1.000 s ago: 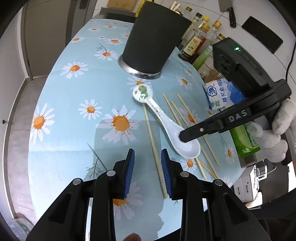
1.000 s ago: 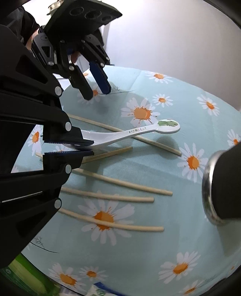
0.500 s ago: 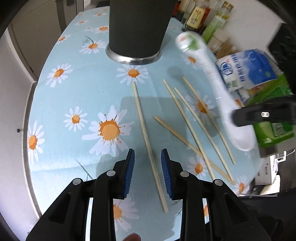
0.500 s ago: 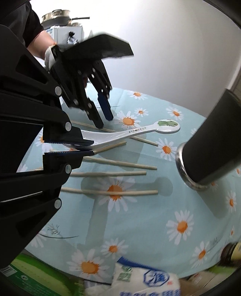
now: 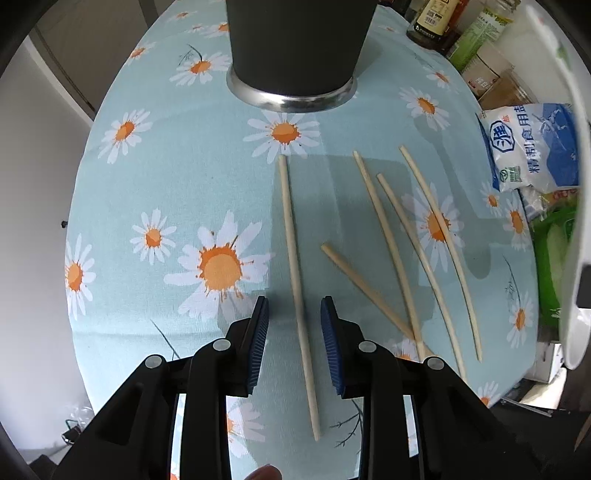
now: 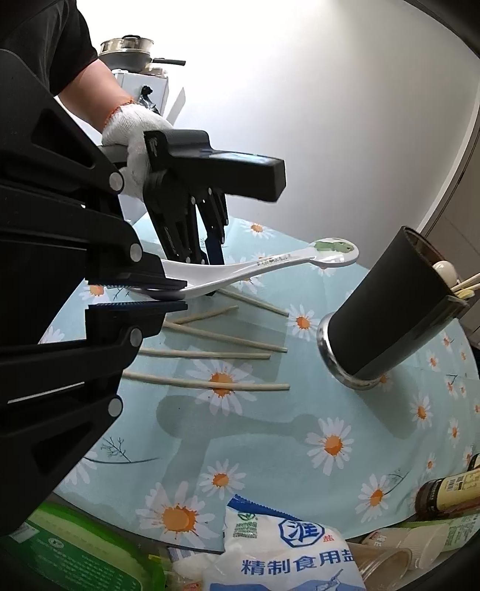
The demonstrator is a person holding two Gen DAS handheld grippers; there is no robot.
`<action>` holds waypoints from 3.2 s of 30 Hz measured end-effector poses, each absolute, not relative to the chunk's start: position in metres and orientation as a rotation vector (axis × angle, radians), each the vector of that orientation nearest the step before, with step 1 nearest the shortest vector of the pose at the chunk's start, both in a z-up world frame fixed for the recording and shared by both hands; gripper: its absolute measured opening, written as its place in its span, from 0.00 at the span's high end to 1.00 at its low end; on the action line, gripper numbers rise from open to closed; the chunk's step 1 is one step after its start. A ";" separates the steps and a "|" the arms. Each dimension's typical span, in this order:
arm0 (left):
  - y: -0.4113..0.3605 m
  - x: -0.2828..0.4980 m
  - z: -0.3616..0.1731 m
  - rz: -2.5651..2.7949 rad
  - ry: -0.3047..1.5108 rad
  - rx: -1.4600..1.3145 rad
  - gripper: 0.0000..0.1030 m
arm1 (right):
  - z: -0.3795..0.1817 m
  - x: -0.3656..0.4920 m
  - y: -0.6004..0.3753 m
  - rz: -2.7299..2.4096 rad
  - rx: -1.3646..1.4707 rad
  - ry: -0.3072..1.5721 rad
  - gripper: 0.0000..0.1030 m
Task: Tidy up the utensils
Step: 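Lift the dinosaur spoon with the right gripper while the left gripper grasps a chopstick, then carry the spoon and chopstick in both grippers over the black holder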
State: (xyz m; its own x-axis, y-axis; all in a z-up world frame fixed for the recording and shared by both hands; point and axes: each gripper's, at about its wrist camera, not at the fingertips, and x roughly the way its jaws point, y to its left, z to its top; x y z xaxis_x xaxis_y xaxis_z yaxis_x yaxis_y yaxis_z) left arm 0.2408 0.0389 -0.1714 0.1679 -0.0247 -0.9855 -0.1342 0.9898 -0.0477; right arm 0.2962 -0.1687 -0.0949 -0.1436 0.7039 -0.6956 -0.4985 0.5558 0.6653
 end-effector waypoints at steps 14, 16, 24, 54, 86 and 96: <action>0.050 0.262 -0.168 0.164 1.391 -0.185 0.96 | -0.108 0.303 -0.174 1.102 0.241 1.345 0.93; 0.057 0.259 -0.167 0.161 1.386 -0.202 0.96 | -0.108 0.304 -0.171 1.110 0.239 1.341 0.93; 0.085 0.232 -0.141 0.111 1.303 -0.248 0.96 | -0.107 0.310 -0.155 1.115 0.262 1.299 0.93; 0.132 0.214 -0.009 -0.133 0.715 -0.383 0.96 | -0.041 0.334 -0.110 1.022 0.312 0.915 0.93; 0.132 0.303 0.067 -0.117 0.279 -0.376 0.96 | 0.014 0.398 -0.074 0.892 0.220 0.552 0.93; 0.131 0.334 0.027 -0.087 0.336 -0.345 0.96 | -0.024 0.419 -0.061 0.875 0.194 0.631 0.93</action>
State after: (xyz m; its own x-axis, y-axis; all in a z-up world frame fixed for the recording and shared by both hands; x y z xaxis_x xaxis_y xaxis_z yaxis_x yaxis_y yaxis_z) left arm 0.3339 0.1308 0.0273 0.9410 -0.1408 -0.3078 0.0272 0.9379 -0.3457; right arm 0.4191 -0.0610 -0.0242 0.4743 0.7652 -0.4353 -0.6548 0.6372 0.4066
